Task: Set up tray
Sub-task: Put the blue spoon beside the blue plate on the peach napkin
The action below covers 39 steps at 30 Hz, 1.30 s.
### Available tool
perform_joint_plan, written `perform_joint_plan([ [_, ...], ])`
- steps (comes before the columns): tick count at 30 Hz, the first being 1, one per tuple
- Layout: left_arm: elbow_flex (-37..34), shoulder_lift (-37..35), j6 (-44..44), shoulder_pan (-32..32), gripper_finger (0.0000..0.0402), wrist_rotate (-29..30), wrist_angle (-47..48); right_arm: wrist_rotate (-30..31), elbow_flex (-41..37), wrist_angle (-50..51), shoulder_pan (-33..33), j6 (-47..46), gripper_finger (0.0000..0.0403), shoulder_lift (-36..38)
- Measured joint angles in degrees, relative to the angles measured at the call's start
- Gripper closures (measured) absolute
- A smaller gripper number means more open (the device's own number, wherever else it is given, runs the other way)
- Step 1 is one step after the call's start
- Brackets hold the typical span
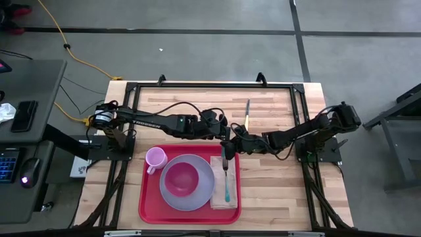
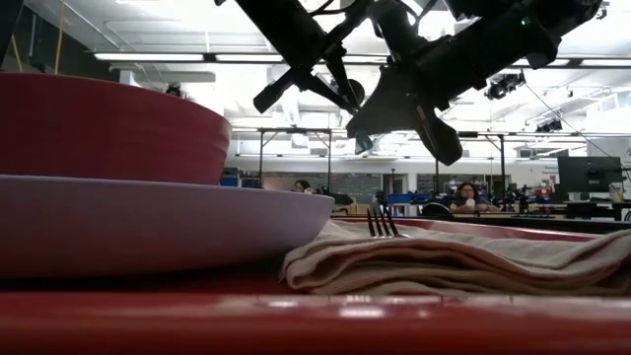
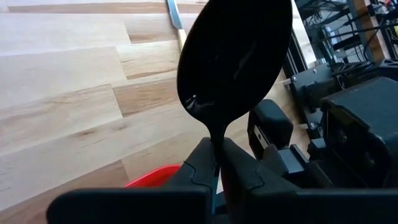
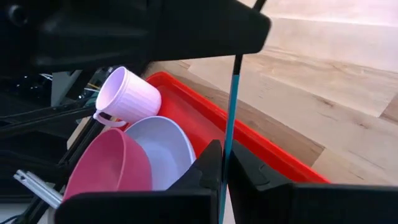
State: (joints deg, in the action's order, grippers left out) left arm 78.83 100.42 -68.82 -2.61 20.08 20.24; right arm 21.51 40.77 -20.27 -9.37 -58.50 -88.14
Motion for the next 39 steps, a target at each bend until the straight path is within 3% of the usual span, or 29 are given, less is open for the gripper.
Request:
perform_joint_plan([
  [16, 0.00, -0.02, 4.17, -0.05, 0.0305, -1.76, 0.16, -1.44, 0.00, -0.47, 0.04, -0.61, 0.0402, 0.00],
  [39, 0.00, -2.27, 5.60, 1.11, 0.0265, -1.03, 7.94, -0.42, 0.00, -1.59, 0.48, -3.15, 0.0403, 0.04],
])
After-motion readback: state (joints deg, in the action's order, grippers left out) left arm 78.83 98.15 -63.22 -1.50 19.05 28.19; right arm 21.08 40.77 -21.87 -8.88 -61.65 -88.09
